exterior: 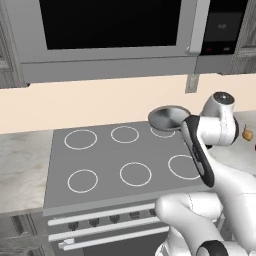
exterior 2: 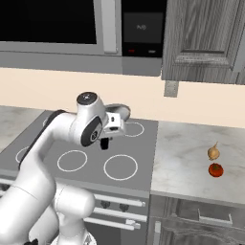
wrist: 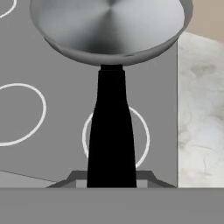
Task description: Place the pan on the front left burner on the stove. Then place the tomato and the onion in the pan and turn on the front left burner.
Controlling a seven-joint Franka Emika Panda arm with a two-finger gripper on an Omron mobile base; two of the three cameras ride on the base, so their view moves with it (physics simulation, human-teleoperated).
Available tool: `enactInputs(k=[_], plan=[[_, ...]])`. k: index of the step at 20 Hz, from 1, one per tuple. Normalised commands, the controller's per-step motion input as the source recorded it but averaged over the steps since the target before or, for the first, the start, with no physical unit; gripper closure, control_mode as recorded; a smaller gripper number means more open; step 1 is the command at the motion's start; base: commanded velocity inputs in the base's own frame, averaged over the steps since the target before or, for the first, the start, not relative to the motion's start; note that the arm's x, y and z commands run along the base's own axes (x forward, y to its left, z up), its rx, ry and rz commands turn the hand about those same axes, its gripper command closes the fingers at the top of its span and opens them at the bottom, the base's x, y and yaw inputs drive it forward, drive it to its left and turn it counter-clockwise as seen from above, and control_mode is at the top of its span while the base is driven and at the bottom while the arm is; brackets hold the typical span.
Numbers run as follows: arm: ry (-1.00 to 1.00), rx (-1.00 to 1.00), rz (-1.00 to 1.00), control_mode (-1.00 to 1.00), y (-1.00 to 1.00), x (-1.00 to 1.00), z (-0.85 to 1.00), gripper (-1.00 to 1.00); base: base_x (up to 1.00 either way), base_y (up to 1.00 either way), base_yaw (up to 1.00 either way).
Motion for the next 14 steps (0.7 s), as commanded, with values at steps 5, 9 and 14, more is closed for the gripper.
enactInputs(k=[5,9,14], plan=[[0.02,0.04,0.16,-1.00,0.34,0.00,0.26,1.00,0.00,0.00,0.00],[0.03,0.12,0.23,-1.00,0.30,0.00,0.18,1.00,0.00,0.00,0.00],[0.11,0.07,0.28,-1.00,0.41,-0.01,0.00,1.00,0.00,0.00,0.00]])
